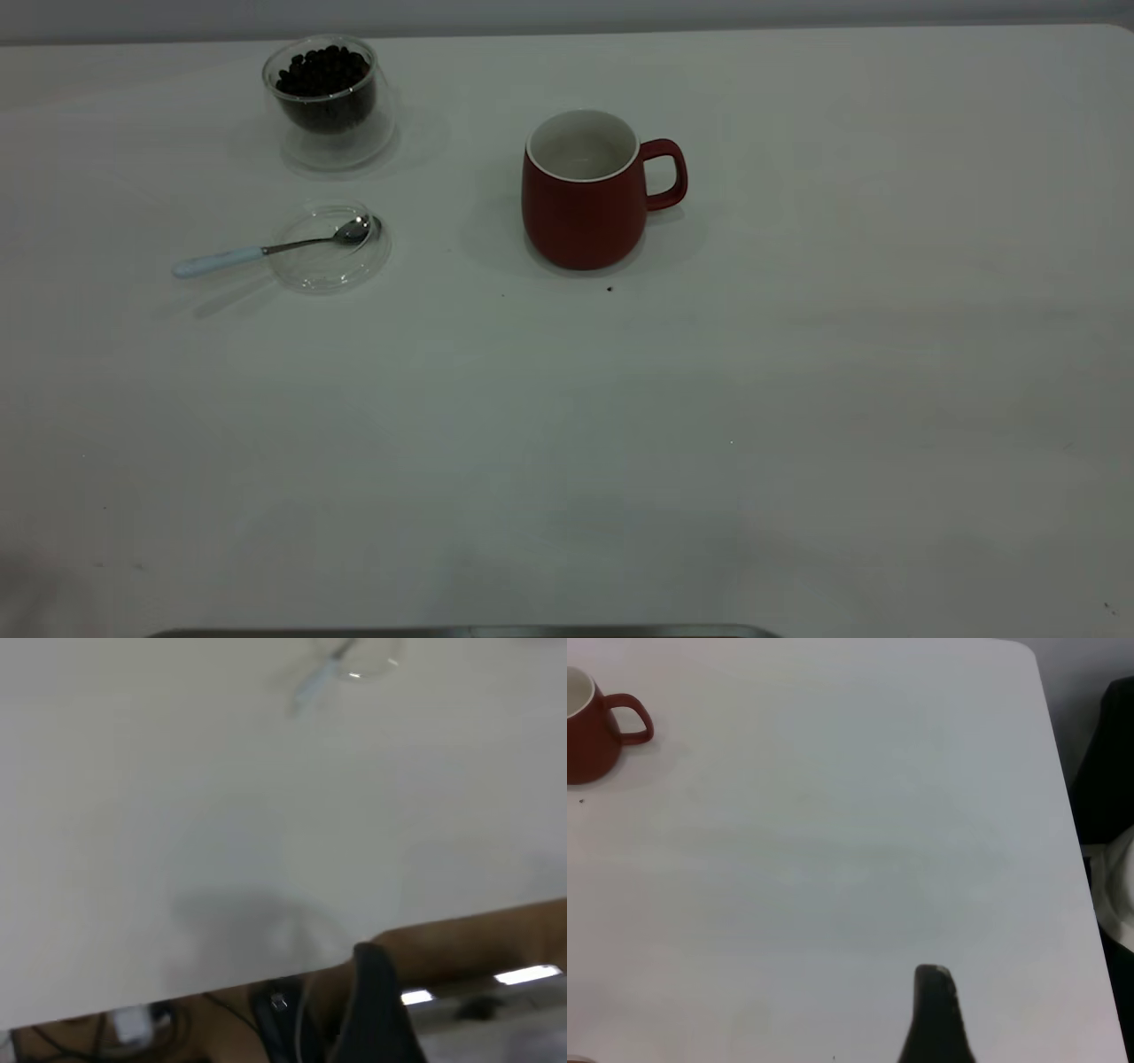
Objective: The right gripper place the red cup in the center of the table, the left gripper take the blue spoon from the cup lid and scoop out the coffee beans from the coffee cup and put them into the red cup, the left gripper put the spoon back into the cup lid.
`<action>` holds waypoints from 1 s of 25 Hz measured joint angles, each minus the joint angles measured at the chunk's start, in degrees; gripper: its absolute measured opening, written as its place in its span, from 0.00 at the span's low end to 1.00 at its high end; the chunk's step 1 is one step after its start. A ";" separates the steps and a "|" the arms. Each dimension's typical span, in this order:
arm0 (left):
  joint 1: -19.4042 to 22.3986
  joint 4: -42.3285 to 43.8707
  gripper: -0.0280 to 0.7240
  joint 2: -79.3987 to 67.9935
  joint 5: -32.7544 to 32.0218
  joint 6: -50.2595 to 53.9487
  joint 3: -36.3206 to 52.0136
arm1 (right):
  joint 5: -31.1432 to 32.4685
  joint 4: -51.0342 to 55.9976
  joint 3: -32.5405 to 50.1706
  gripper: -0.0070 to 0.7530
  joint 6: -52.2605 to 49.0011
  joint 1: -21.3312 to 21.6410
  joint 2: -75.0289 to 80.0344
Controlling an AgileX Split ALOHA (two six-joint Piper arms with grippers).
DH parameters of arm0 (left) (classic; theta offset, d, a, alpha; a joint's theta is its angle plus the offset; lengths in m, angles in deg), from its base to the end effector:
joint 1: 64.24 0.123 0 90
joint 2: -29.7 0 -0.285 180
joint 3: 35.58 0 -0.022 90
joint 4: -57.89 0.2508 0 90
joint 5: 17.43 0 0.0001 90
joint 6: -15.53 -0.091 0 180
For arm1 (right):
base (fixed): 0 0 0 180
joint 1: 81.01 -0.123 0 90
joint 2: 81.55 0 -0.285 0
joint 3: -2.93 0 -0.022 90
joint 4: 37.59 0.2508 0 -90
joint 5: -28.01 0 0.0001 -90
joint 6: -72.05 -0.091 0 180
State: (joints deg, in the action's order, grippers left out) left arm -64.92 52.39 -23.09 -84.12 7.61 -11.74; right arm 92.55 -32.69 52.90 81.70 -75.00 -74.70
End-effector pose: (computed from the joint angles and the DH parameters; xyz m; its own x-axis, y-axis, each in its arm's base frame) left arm 0.1207 -0.0094 0.3567 -0.7905 0.1090 -0.6027 0.1443 0.9895 -0.0103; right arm -0.0068 0.0078 0.2655 -0.5170 -0.0771 -0.8525 -0.0292 0.9969 -0.0724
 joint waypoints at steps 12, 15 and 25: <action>0.00 0.69 0.83 21.52 0.31 2.79 21.08 | 0.00 0.00 0.00 0.79 0.00 0.00 0.00; 0.00 0.69 0.83 24.53 0.75 3.03 24.41 | 0.00 0.00 0.00 0.79 0.00 0.00 0.00; 0.00 0.75 0.83 31.45 2.10 3.57 25.55 | 0.00 0.00 0.00 0.79 0.00 0.00 0.00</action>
State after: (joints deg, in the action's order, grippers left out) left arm -64.92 53.14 8.36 -82.02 11.18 13.81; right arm 92.55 -32.69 52.90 81.70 -75.00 -74.70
